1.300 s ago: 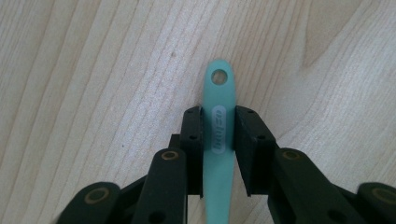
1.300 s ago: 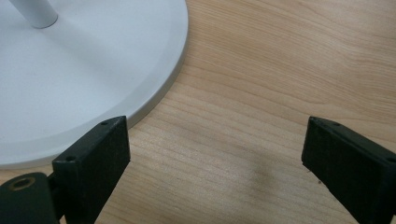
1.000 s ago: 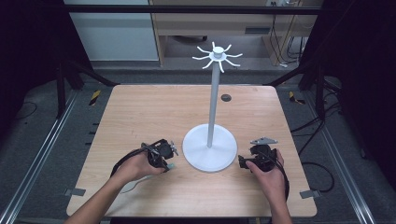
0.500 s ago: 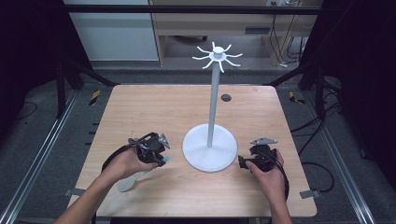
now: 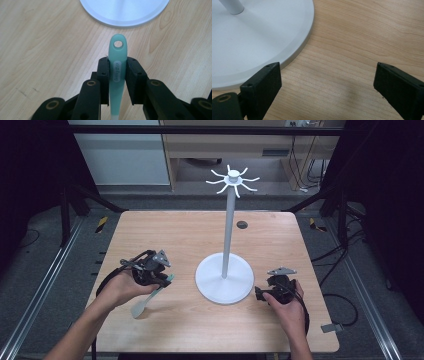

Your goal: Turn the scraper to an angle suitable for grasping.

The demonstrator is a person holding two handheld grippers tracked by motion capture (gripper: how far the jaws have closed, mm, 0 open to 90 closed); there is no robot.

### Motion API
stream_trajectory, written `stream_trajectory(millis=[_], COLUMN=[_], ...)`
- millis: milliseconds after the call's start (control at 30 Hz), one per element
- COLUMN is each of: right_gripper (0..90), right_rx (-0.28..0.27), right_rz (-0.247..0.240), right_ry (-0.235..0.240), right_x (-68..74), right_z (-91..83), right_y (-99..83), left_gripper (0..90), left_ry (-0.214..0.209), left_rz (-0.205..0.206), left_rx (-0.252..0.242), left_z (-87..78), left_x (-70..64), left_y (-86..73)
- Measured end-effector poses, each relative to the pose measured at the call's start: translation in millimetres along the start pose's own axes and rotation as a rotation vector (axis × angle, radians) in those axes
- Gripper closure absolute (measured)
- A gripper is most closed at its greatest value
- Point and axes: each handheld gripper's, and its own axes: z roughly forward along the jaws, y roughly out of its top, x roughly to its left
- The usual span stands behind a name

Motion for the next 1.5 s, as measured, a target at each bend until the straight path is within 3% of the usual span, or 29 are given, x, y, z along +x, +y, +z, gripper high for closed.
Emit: stream_trajectory(millis=[533,1133,1500], right_gripper=[8.1,8.1,8.1], right_rx=[0.000,-0.002,-0.001], right_rz=[-0.002,-0.001,0.000], right_ry=[0.000,0.001,0.000], right_x=[0.2,0.0,0.0], right_z=[0.1,0.0,0.0], right_y=[0.1,0.1,0.1], left_gripper=[74.1,74.0,74.0], left_ry=[0.034,0.065,0.085], left_rz=[-0.008,-0.022,-0.012], left_rx=[-0.099,-0.263,-0.325], left_z=[-38.2,-81.7,-101.4], left_x=[4.9,5.6,-4.6], left_y=[6.2,49.1,74.7])
